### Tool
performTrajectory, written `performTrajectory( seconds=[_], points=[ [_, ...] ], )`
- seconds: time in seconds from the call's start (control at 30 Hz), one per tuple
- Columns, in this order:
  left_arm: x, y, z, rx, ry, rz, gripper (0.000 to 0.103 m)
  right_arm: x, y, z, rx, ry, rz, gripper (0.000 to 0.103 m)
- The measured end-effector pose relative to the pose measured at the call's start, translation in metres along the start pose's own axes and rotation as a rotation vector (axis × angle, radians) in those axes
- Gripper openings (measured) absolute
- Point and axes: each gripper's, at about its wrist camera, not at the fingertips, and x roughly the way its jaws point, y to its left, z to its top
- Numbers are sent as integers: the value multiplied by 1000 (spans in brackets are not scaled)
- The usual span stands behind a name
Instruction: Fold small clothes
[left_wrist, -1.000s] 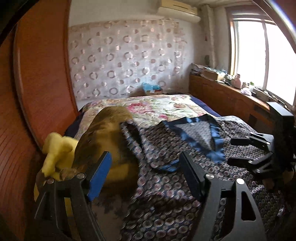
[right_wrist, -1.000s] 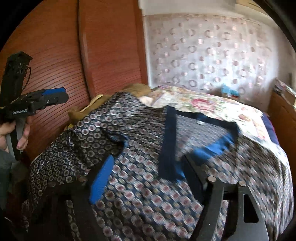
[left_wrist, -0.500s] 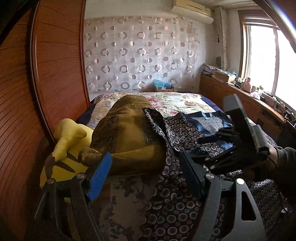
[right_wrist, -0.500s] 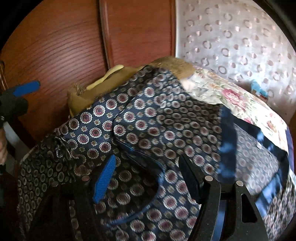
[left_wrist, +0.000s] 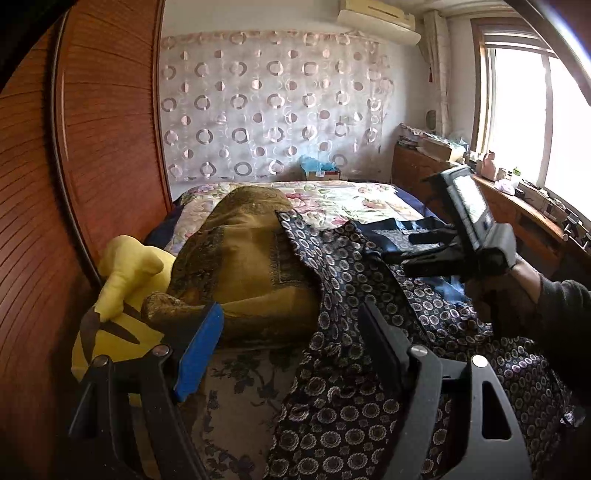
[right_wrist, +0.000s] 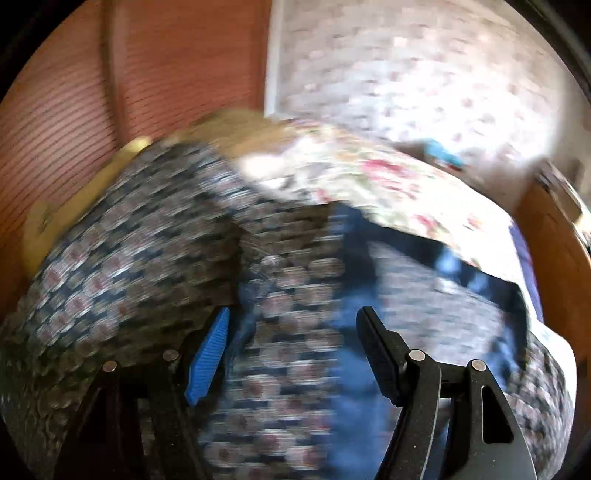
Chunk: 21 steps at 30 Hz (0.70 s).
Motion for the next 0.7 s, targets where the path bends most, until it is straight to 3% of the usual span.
performTrajectory(
  seconds=[0.23, 0.4, 0.43, 0.7],
  points=[
    [27, -8, 15, 29, 35, -26, 73, -39, -23, -20, 11, -64, 52, 72],
    [56, -11, 28, 36, 97, -64, 38, -87, -31, -61, 2, -91, 110, 72],
    [63, -14, 30, 39, 109, -71, 37, -104, -38, -83, -10, -92, 117, 72],
    [109, -17, 37, 21, 215, -74, 37, -157, -86, -142, 114, -84, 115, 72]
  ],
)
